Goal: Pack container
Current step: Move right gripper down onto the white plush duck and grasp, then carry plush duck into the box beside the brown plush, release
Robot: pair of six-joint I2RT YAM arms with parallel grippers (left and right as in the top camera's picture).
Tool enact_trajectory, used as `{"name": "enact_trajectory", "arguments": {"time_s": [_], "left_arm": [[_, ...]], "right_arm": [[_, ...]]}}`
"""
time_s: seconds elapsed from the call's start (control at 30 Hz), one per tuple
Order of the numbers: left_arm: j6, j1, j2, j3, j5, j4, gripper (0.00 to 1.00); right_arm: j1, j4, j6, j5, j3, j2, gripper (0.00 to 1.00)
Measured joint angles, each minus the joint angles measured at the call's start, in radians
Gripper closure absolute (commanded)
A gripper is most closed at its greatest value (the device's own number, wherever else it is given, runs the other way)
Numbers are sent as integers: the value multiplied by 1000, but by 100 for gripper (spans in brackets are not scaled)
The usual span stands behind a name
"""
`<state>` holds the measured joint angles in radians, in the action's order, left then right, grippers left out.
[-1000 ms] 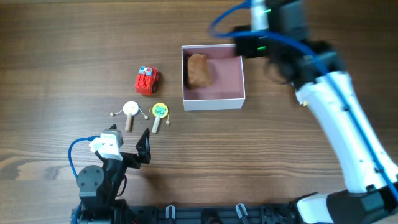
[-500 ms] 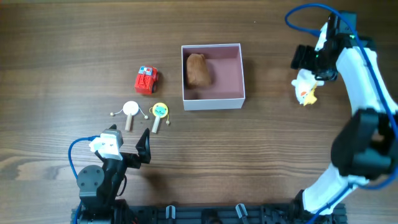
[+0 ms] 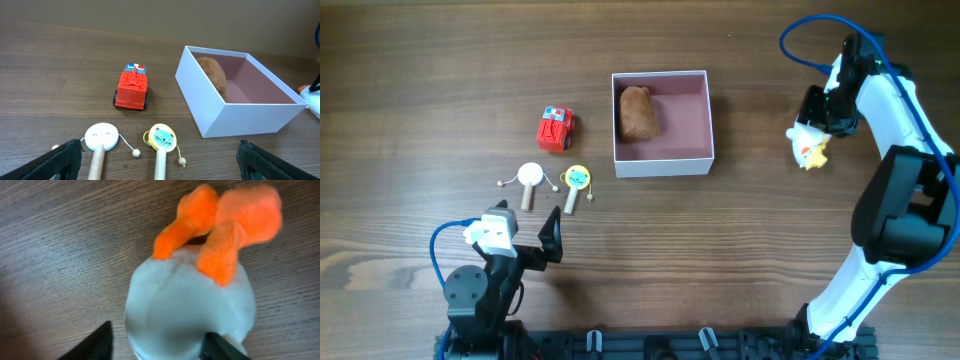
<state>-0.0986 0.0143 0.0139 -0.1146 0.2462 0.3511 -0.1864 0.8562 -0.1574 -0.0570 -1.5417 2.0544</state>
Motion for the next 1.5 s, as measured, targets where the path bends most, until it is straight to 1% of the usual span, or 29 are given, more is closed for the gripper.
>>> {"name": "enact_trajectory", "arguments": {"time_s": [0.07, 0.3, 0.33, 0.37, 0.43, 0.47, 0.53, 0.6, 0.67, 0.8, 0.83, 0.9, 0.97, 1.1, 1.2, 1.27, 1.33, 1.43, 1.5], "left_arm": [[0, 0, 0, 0, 0, 0, 0], [0, 0, 0, 0, 0, 0, 0], [0, 0, 0, 0, 0, 0, 0], [0, 0, 0, 0, 0, 0, 0], [0, 0, 0, 0, 0, 0, 0], [0, 0, 0, 0, 0, 0, 0], [0, 0, 0, 0, 0, 0, 0], [0, 0, 0, 0, 0, 0, 0], [0, 0, 0, 0, 0, 0, 0], [0, 0, 0, 0, 0, 0, 0], [0, 0, 0, 0, 0, 0, 0], [0, 0, 0, 0, 0, 0, 0], [0, 0, 0, 0, 0, 0, 0], [0, 0, 0, 0, 0, 0, 0], [0, 0, 0, 0, 0, 0, 0], [0, 0, 0, 0, 0, 0, 0], [0, 0, 0, 0, 0, 0, 0], [0, 0, 0, 0, 0, 0, 0], [0, 0, 0, 0, 0, 0, 0]], "right_arm": [[0, 8, -6, 3, -2, 0, 33], [0, 55, -32, 105, -3, 21, 31], [-1, 71, -36, 137, -3, 38, 36], [-2, 74, -40, 149, -3, 45, 45], [-3, 80, -48, 168, -3, 59, 58], [-4, 81, -64, 174, -3, 63, 69], [-5, 83, -66, 179, -6, 64, 80], [-5, 93, -82, 179, -13, 64, 87], [-5, 103, -82, 175, -19, 62, 91], [18, 152, -80, 109, -21, 26, 92], [39, 164, -78, 85, -23, 4, 94], [97, 175, -73, 42, -31, -56, 96], [174, 169, -72, 3, -48, -140, 96], [375, 78, -73, -56, -87, -374, 96], [474, 5, -73, -63, -109, -469, 96], [520, -53, -63, -61, -114, -488, 96], [553, -107, -26, -55, -113, -472, 96], [579, -151, 18, -50, -102, -408, 96], [583, -153, 38, -47, -97, -332, 96]]}}
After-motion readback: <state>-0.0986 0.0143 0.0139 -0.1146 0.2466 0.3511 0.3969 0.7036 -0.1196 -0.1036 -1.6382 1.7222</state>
